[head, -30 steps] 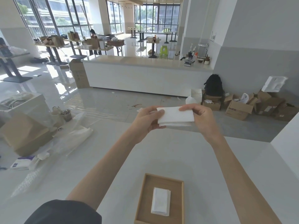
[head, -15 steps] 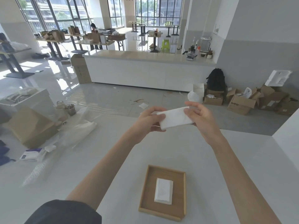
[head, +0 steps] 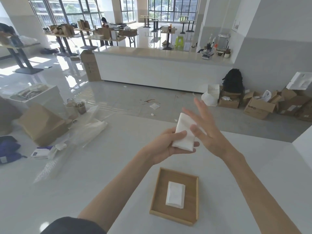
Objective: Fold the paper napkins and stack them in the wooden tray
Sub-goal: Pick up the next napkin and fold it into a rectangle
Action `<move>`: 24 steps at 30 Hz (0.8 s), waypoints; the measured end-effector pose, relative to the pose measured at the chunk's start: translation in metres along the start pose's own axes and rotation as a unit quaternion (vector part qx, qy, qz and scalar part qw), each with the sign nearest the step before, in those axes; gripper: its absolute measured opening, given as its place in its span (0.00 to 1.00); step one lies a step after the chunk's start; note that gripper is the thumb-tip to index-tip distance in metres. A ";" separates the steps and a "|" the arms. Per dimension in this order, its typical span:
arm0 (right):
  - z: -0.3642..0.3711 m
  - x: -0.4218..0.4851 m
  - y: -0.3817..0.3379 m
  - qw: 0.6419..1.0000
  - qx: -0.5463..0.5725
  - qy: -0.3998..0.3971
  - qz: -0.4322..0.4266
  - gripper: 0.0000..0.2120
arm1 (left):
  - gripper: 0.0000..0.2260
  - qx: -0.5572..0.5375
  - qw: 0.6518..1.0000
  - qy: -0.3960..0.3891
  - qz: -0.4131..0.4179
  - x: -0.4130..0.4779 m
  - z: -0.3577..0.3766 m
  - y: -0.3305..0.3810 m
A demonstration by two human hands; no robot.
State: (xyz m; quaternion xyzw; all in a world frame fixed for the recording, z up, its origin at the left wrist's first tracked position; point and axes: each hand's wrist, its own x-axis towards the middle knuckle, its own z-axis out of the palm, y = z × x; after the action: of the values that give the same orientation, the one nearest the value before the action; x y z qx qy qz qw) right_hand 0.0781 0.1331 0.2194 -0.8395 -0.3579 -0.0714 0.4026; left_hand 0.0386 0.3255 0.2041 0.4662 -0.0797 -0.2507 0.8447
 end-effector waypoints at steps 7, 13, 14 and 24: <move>0.002 0.009 0.000 0.991 -0.102 -0.084 -0.019 0.26 | 0.17 -0.012 0.998 -0.050 0.046 -0.003 -0.006 0.006; 0.003 0.026 0.002 0.991 -0.049 -0.076 0.097 0.27 | 0.19 -0.032 0.997 -0.041 0.055 0.009 -0.017 0.011; 0.003 0.027 0.001 0.991 -0.027 -0.062 0.112 0.28 | 0.20 -0.036 0.997 -0.041 0.055 0.012 -0.018 0.012; -0.011 0.039 0.002 0.932 0.255 0.122 0.228 0.16 | 0.19 -0.009 0.995 -0.077 0.061 0.035 -0.013 0.033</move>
State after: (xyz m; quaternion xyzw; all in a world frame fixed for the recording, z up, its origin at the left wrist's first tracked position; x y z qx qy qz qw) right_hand 0.1095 0.1458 0.2412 -0.7526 -0.1112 0.0145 0.6489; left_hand 0.0847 0.3322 0.2212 0.4325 -0.1704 -0.2339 0.8539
